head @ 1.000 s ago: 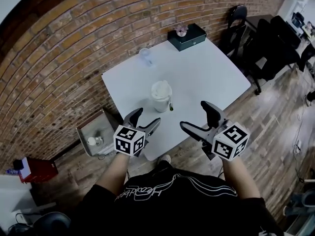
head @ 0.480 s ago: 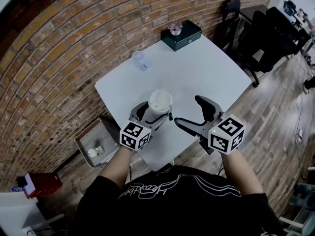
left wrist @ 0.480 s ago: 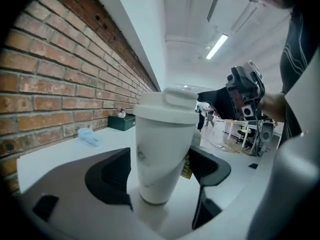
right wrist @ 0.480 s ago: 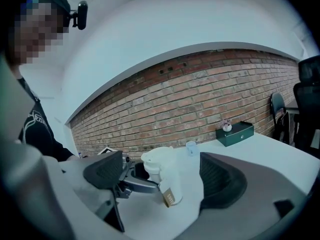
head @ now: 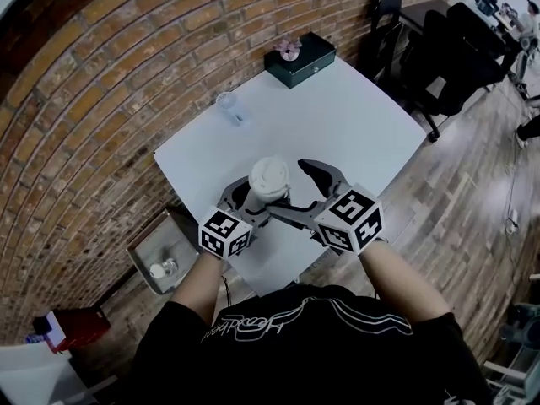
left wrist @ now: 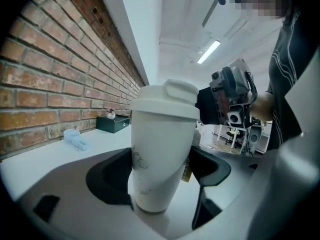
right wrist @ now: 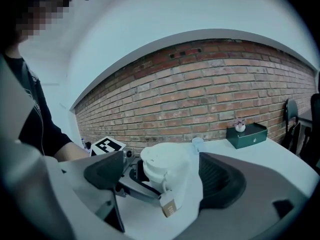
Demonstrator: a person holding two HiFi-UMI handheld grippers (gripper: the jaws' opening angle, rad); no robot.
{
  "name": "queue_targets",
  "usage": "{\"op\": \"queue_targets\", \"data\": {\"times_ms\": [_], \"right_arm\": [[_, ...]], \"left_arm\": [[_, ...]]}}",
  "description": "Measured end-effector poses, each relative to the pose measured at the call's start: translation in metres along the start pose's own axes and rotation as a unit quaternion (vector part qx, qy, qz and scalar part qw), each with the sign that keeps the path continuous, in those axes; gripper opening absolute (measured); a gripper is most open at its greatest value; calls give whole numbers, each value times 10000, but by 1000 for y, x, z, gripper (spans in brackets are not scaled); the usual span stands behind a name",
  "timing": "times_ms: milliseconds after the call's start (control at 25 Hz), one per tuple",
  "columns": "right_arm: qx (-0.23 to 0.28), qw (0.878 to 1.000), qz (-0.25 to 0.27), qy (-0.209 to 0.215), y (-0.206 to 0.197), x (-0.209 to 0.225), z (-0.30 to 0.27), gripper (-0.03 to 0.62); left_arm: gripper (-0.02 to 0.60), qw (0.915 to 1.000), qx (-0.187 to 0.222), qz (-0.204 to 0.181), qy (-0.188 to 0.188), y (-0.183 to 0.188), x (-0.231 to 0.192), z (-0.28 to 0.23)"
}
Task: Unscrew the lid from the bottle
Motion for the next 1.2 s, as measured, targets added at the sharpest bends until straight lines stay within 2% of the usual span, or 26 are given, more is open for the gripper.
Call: {"op": "queue_targets", "data": {"times_ms": [240, 480, 600, 1200], "right_arm": [[-139, 9999, 33, -7, 3, 2, -19, 439], [-277, 9990, 330, 105, 6, -9, -37, 426], [-260, 9987, 435, 86, 8, -12, -40, 388], [-208, 9984, 496, 178, 7, -9, -39, 390]], "left_arm": [[365, 10000, -57, -19, -78, -1, 0, 2], [365, 9999, -57, -11, -123, -4, 1, 4], [365, 9999, -29, -20, -108, -3, 1, 4], [364, 10000, 11, -48, -66, -3, 1, 4]]}}
Point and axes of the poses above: the fingertips, and each gripper's own axes: z backward along the fingers, x to its right, y out of its top, the point moved 5 cm from there along z, backward along the fingers, and after that the axes turned 11 degrees about -y, right-handed, at the moved point
